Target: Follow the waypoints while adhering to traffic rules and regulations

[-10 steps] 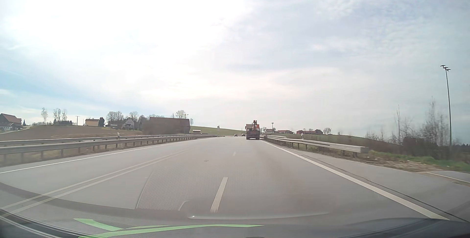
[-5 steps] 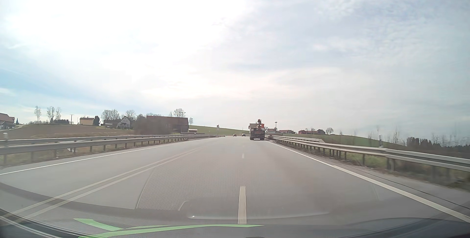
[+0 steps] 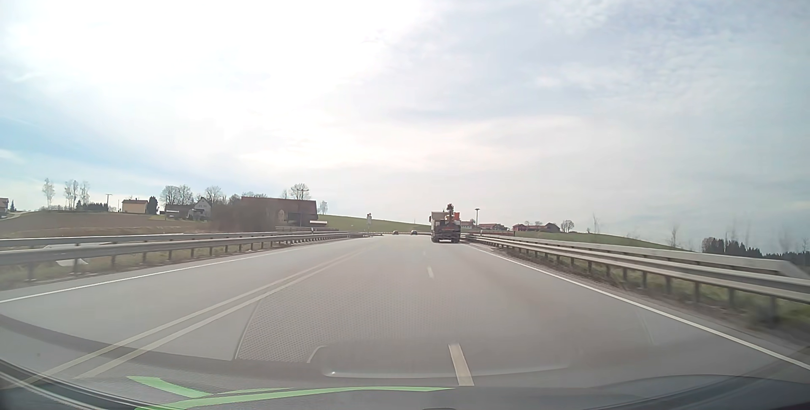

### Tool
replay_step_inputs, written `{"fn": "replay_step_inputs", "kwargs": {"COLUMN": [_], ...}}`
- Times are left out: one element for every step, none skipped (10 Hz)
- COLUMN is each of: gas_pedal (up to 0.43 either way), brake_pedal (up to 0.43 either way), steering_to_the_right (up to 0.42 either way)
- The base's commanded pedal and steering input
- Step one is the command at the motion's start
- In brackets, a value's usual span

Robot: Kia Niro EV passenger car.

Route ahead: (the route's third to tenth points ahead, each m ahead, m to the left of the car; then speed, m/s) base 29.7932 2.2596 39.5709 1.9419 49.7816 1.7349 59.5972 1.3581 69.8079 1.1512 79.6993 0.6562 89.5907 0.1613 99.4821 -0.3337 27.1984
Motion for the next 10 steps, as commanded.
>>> {"fn": "replay_step_inputs", "kwargs": {"gas_pedal": [0.37,0.37,0.37,0.37,0.37,0.37,0.37,0.37,0.37,0.37], "brake_pedal": [0.0,0.0,0.0,0.0,0.0,0.0,0.0,0.0,0.0,0.0], "steering_to_the_right": [0.006,0.006,0.006,0.006,0.006,0.006,0.006,0.006,0.007,0.006]}}
